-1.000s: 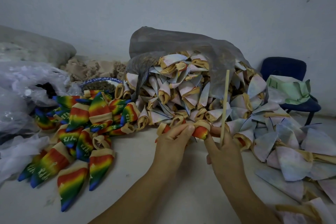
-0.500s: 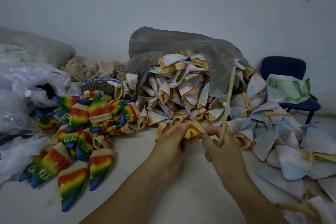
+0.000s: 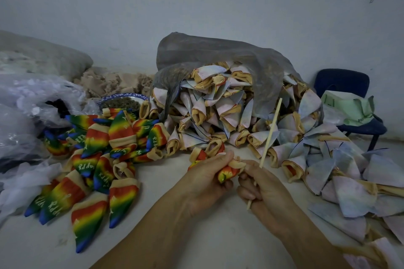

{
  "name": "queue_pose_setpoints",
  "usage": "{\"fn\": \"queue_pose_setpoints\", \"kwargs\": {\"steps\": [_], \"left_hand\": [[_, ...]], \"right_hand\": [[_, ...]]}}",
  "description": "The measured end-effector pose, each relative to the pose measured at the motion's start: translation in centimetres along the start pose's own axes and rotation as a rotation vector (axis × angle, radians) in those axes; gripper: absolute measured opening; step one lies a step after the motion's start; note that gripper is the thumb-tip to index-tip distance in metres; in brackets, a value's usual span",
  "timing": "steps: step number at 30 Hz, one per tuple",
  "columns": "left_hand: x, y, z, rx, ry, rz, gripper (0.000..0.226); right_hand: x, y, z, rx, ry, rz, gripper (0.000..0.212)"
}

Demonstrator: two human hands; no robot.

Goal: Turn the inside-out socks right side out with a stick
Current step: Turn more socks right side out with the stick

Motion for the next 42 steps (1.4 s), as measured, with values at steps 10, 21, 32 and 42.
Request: {"fn": "queue_pose_setpoints", "kwargs": {"steps": [10, 21, 32, 42], "left_hand": [[-0.1, 0.5, -0.2, -0.095, -0.043, 0.372, 0.05], [2.6, 0.4, 0.8, -0.209, 0.073, 0.548, 0.025], [1.6, 0.4, 0.8, -0.312, 0.026, 0.804, 0.027], [0.8, 1.6, 0.1, -0.451, 0.075, 1.053, 0.027]], "right_hand": [[0.6, -0.7, -0.3, 0.004, 0.137, -0.048, 0.022], [0.9, -1.6, -1.3, 0.14, 0.423, -0.479, 0.045], [-0.2, -1.2, -1.4, 0.129, 0.383, -0.673, 0.02], [-1.1, -1.0, -1.2, 0.135, 0.354, -0.683, 0.027]]}}
Point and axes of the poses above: each hand's wrist, its own z-axis towards the middle knuckle, its own x-axis out of the back of the hand, y = z × x, the point moved 6 cm from there along z, towards the middle knuckle, and after that the axes turned 15 degrees about -x, right-handed, at the moved point
